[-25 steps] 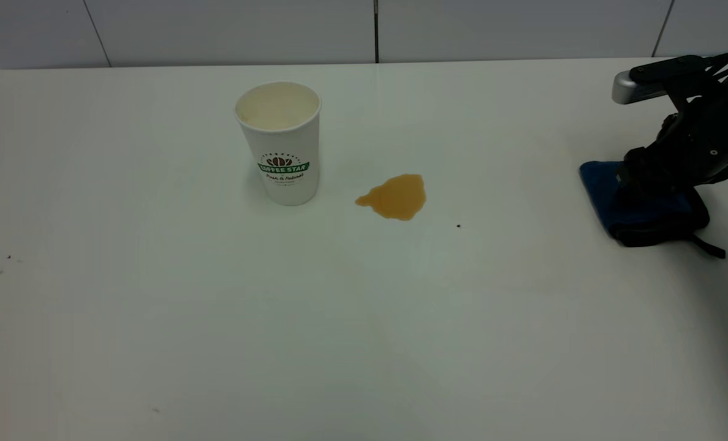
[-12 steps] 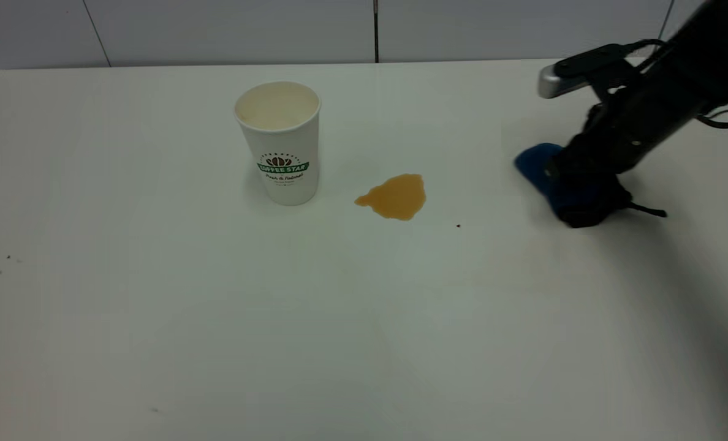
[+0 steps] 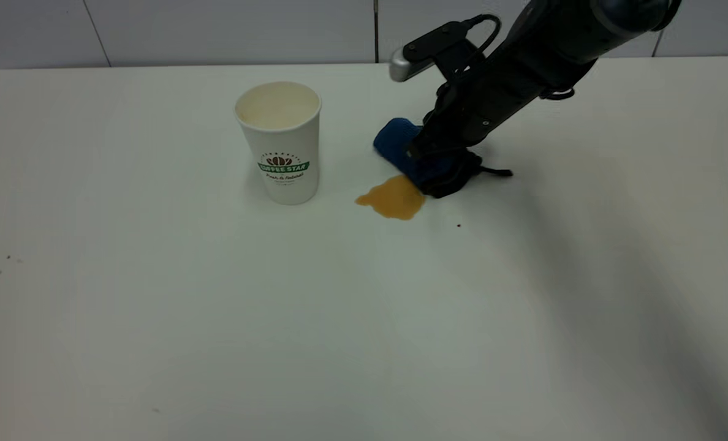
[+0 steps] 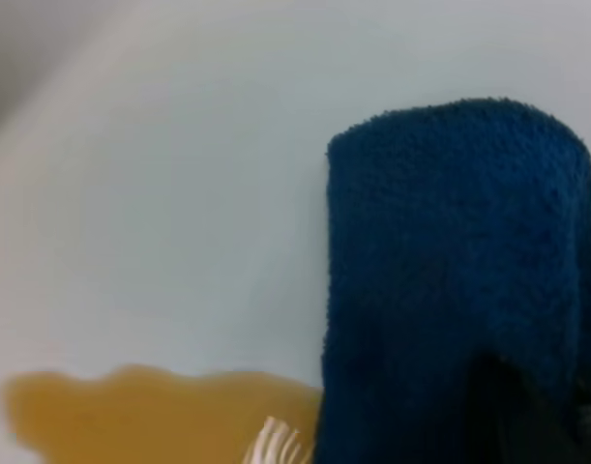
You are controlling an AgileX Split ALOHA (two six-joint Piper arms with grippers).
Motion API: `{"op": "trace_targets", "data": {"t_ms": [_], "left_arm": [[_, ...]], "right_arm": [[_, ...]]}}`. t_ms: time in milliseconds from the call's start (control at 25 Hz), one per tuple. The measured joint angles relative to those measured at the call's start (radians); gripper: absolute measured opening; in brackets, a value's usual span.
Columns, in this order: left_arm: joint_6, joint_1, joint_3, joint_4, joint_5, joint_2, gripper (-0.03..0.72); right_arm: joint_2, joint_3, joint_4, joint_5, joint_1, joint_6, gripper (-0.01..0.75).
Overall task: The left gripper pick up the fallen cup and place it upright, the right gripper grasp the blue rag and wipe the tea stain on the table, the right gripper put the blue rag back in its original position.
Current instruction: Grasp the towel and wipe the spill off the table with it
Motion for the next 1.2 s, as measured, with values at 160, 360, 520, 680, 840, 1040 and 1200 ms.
{"op": "trace_targets", "data": {"t_ms": [160, 360, 520, 680, 840, 1040, 1200], "left_arm": [[-0.001, 0.000, 0.000, 0.000, 0.001, 0.000, 0.499], [-0.001, 0.000, 0.000, 0.000, 0.001, 0.000, 0.499], [-0.001, 0.000, 0.000, 0.000, 0.001, 0.000, 0.499], [-0.001, 0.000, 0.000, 0.000, 0.001, 0.000, 0.499], [-0.001, 0.000, 0.000, 0.000, 0.001, 0.000, 0.499], [-0.001, 0.000, 0.000, 0.000, 0.001, 0.000, 0.499], [-0.001, 0.000, 0.000, 0.000, 0.001, 0.000, 0.499]], "right_arm": [[0.013, -0.020, -0.006, 0.087, 0.028, 0.000, 0.050], [0.013, -0.029, -0.030, 0.232, 0.046, 0.000, 0.050], [0.009, -0.035, -0.090, 0.362, 0.047, 0.012, 0.050], [0.002, -0.038, -0.172, 0.471, 0.047, 0.062, 0.050], [-0.005, -0.039, -0.268, 0.574, 0.048, 0.115, 0.050], [-0.017, -0.040, -0.460, 0.569, 0.057, 0.309, 0.050], [-0.026, -0.040, -0.680, 0.420, 0.055, 0.623, 0.050]]}}
